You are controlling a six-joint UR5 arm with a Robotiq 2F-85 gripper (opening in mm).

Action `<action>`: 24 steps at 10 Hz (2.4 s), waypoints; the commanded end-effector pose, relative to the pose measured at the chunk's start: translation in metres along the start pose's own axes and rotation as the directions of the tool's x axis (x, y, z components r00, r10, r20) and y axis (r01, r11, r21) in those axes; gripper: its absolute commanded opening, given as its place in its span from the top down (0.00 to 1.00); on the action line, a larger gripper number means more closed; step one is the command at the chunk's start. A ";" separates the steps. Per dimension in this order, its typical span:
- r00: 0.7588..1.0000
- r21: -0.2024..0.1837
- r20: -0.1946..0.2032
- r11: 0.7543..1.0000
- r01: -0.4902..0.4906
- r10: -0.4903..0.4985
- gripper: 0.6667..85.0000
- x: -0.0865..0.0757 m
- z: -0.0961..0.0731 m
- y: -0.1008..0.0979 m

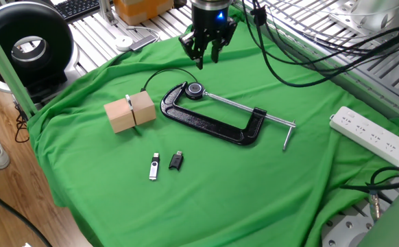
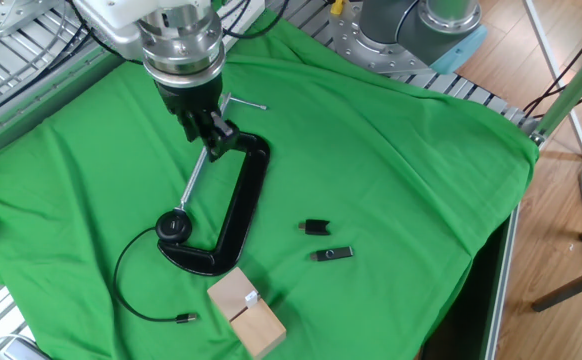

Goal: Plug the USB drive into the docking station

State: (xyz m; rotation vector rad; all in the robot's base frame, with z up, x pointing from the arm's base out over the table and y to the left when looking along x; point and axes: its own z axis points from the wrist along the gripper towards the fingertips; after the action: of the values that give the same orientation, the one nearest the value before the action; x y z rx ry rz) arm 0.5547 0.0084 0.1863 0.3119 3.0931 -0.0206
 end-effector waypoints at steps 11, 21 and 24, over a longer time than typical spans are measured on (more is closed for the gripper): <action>0.996 0.050 -0.085 0.999 0.016 -0.012 0.99 0.026 0.025 0.013; 0.995 -0.008 -0.084 0.999 0.051 -0.052 0.99 0.025 0.031 0.027; 0.985 0.003 -0.101 0.990 0.140 -0.139 0.99 0.029 0.030 0.022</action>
State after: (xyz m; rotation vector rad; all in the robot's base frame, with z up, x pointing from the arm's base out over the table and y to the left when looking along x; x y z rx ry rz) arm 0.5347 0.0296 0.1535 0.1768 3.1931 -0.0607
